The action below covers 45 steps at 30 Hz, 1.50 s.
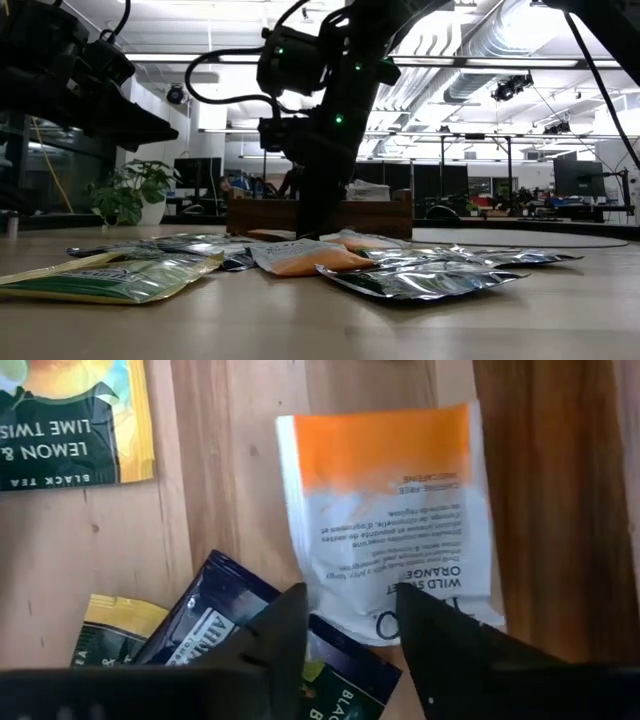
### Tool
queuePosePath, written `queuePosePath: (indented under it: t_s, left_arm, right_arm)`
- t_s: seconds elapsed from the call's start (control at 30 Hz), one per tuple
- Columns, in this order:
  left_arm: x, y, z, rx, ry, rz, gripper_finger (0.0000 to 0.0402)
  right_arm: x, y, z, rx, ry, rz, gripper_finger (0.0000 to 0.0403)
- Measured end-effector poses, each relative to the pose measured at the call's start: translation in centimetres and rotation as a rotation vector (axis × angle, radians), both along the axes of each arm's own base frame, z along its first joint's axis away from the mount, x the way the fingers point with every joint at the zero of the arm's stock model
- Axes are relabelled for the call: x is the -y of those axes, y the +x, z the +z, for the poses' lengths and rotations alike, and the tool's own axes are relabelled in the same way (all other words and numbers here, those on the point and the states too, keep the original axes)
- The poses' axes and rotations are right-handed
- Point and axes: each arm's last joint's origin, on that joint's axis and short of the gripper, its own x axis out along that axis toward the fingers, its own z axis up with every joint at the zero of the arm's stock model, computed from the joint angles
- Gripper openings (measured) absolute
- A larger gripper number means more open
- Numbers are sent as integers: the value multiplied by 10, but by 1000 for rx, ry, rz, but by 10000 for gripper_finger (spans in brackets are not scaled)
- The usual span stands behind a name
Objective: Pick & Place Tea
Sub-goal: Put the white tea bag into the right section of the wooden organizer
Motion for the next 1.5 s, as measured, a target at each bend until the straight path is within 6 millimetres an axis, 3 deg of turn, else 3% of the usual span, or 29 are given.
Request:
queuePosePath:
  t_s: [0.6,0.9,1.27,1.5]
  left_arm:
    - [0,0,0,0,0,0,150]
    - [0,0,0,0,0,0,150]
    - [0,0,0,0,0,0,150]
    - [0,0,0,0,0,0,150]
  right_arm:
    - [-11,0,2,-12,-52,44,6]
    - [-18,10,21,-7,-65,72,4]
    - [-24,19,61,16,-120,79,1]
    - [-42,15,82,-31,-381,133,1]
